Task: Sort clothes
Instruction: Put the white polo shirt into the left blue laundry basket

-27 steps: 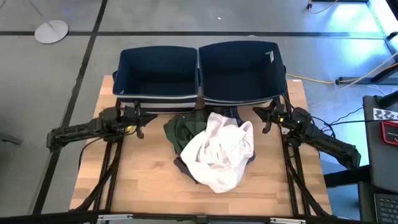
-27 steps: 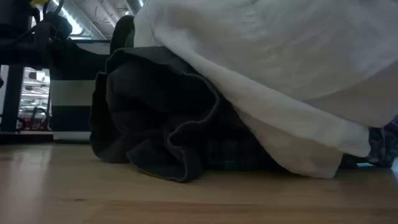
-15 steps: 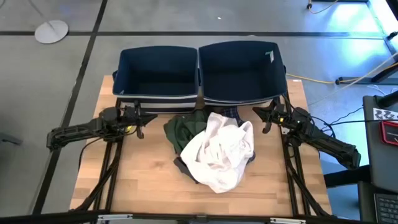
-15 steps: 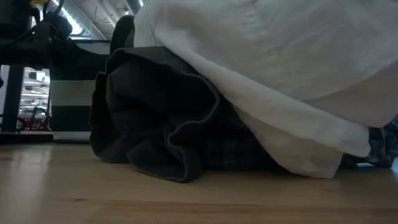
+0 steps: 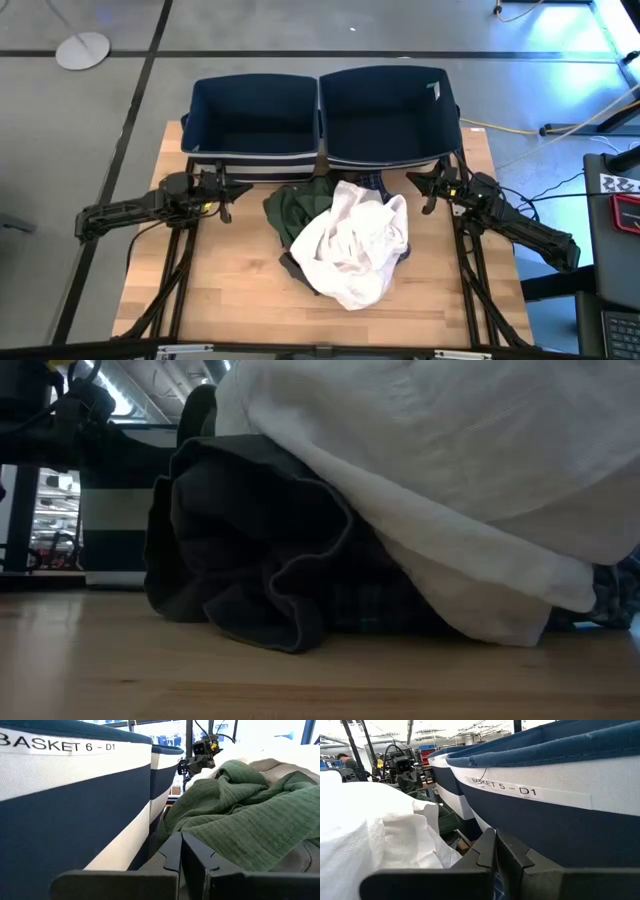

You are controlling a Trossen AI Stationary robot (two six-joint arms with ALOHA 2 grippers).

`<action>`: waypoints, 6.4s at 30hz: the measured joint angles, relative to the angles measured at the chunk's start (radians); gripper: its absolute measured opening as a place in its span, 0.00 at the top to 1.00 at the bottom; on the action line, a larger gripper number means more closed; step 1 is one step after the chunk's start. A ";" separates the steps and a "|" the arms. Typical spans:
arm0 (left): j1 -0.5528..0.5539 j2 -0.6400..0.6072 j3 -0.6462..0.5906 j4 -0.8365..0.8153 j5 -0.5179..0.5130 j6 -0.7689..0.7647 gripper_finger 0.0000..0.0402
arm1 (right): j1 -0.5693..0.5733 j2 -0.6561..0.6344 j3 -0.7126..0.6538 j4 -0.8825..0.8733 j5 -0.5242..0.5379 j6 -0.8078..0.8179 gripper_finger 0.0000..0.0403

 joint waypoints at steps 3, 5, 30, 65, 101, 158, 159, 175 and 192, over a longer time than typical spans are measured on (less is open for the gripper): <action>0.000 0.000 0.000 0.000 0.000 0.000 1.00 | 0.000 0.000 0.000 0.000 0.000 0.000 0.95; 0.000 0.000 0.000 0.001 0.000 -0.001 1.00 | 0.000 0.000 0.000 0.000 0.000 0.000 0.95; -0.034 0.036 0.126 0.282 0.252 -0.381 1.00 | 0.000 0.000 0.000 0.031 0.026 0.052 0.95; -0.422 1.304 1.079 0.186 0.044 0.206 0.99 | 0.000 0.000 0.085 0.427 -0.051 -0.034 0.95; -0.522 1.474 1.138 0.124 -0.199 0.075 0.25 | 0.000 0.000 0.087 0.470 0.026 -0.053 0.95; -0.506 1.841 1.500 -0.224 -0.384 0.256 0.95 | 0.000 0.000 0.087 0.401 0.053 -0.079 0.95; -0.508 1.827 1.500 -0.204 -0.394 0.276 0.96 | 0.000 0.000 0.087 0.402 0.053 -0.079 0.95; -0.455 1.473 1.500 -0.053 -0.742 0.535 0.98 | 0.000 0.000 0.087 0.404 0.053 -0.079 0.95; -0.206 1.195 1.502 0.495 -1.025 1.154 0.95 | 0.000 0.000 0.087 0.394 0.074 -0.082 0.95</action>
